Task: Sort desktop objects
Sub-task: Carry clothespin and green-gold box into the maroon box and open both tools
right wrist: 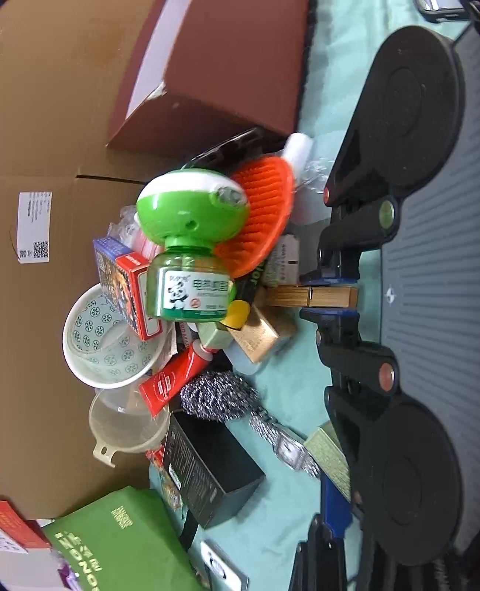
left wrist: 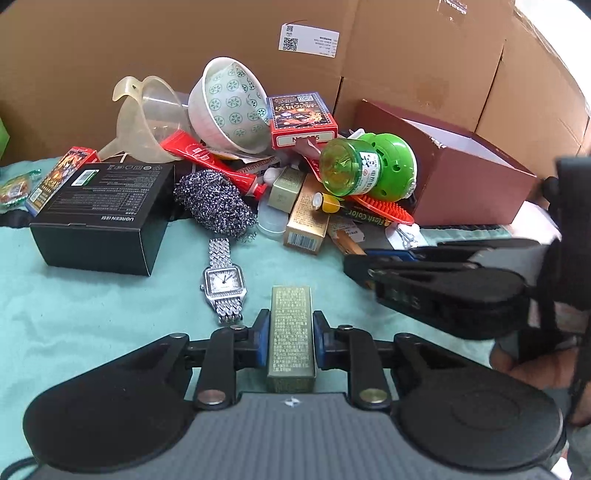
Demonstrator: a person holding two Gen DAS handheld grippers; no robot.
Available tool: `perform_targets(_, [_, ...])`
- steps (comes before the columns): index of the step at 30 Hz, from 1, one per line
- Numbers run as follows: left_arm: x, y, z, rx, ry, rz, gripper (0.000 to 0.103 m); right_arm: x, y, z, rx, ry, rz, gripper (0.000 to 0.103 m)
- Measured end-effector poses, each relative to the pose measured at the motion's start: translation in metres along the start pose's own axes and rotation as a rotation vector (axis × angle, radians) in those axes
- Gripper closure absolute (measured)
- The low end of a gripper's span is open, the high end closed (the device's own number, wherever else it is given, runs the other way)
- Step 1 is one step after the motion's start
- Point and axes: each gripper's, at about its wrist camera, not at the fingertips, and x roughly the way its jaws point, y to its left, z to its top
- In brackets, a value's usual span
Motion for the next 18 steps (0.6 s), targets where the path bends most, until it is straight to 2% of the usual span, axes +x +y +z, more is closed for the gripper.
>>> perform_targets(4, [-0.012, -0.007, 0.000, -0.022, -0.002, -0.042, 0.080, -0.022, -0.004, -0.010, 0.023, -0.028, 0.012, 0.093])
perform_targets(8, [-0.026, -0.023, 0.010, -0.011, -0.039, -0.087, 0.080, -0.056, -0.012, -0.014, 0.026, -0.083, 0.022, 0.093])
perform_targets(14, [-0.038, -0.062, 0.051, 0.031, -0.119, -0.195, 0.080, -0.110, -0.041, 0.003, 0.045, -0.203, 0.004, 0.093])
perform_targets(18, [-0.036, -0.090, 0.088, 0.037, -0.163, -0.288, 0.080, -0.140, -0.069, 0.024, 0.054, -0.285, -0.040, 0.093])
